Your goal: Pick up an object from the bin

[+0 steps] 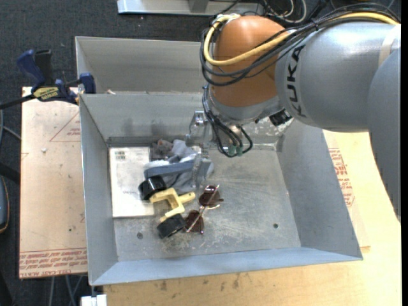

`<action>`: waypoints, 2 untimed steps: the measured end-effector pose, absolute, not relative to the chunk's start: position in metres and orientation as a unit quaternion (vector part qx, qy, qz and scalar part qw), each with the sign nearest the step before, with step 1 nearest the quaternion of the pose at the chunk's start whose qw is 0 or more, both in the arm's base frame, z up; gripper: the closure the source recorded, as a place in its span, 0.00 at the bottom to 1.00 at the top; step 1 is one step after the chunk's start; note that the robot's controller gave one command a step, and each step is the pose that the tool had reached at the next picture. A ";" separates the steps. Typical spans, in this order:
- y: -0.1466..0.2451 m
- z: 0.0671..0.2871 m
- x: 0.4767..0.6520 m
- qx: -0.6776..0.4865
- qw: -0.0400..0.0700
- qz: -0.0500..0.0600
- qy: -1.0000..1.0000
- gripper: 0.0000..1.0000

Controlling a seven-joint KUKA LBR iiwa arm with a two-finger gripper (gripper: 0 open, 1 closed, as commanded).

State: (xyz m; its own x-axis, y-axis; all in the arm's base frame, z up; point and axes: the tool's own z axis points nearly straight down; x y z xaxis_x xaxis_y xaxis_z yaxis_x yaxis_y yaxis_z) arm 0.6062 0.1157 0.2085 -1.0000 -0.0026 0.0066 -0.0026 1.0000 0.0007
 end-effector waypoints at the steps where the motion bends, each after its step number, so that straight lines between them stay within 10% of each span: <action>1: 0.115 0.213 0.608 0.000 -0.001 -0.001 -1.000 0.00; 2: 0.113 0.163 0.617 0.051 -0.003 -0.001 -0.999 0.00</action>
Offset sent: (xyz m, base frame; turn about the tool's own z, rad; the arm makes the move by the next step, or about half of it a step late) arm 0.0242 -0.0083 -0.1385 -0.2771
